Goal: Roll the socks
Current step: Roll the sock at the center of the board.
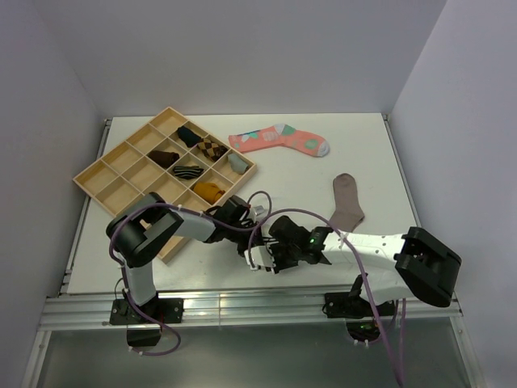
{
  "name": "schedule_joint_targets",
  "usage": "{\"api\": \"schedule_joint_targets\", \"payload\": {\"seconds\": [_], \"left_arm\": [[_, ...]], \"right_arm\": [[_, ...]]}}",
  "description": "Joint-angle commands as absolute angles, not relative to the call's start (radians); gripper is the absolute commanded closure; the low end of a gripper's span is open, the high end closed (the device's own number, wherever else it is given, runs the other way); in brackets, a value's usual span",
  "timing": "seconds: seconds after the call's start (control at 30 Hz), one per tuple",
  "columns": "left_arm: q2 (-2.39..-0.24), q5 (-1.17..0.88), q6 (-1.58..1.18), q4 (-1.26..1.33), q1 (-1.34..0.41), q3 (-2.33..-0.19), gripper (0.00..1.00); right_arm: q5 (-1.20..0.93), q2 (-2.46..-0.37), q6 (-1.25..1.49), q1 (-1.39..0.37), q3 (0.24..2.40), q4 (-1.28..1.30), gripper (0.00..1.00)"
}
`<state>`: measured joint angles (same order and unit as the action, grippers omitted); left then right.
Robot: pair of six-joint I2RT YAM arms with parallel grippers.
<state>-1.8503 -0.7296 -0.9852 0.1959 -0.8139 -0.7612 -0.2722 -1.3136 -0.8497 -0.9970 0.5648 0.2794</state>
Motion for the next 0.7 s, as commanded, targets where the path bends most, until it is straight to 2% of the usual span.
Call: {"api": "schedule_joint_targets", "payload": {"seconds": [0.0,0.1,0.17,0.37,0.53,0.57,0.67], "left_arm": [[-1.827,-0.71,-0.977,0.189,-0.802,-0.756,0.86],[-1.79,-0.678,-1.005,0.205,-0.795,-0.744,0.78],[-1.751,-0.62,-1.038,0.224,-0.793,-0.726,0.74],[-1.613,-0.433,-1.109,0.285,-0.79,-0.667,0.71],[-1.525,-0.243,-1.146,0.353,-0.792,-0.58,0.76],[-1.497,-0.21,-1.164,0.379,-0.792,-0.559,0.8],[-1.424,-0.075,-1.177,0.429,-0.801,-0.486,0.85]], "right_arm": [[-0.268,-1.354,-0.831,-1.008,0.578,0.308,0.79],[-0.296,-1.353,-0.827,-1.002,0.584,0.34,0.9],[-0.328,-1.347,-0.833,-0.98,0.595,0.379,0.92],[-0.48,-1.368,-0.868,-0.899,0.653,0.512,0.92],[-0.615,-1.419,-0.923,-0.792,0.748,0.652,0.92],[-0.659,-1.434,-0.946,-0.773,0.765,0.708,0.92],[-0.724,-1.552,-1.005,-0.695,0.853,0.846,0.91]]}}
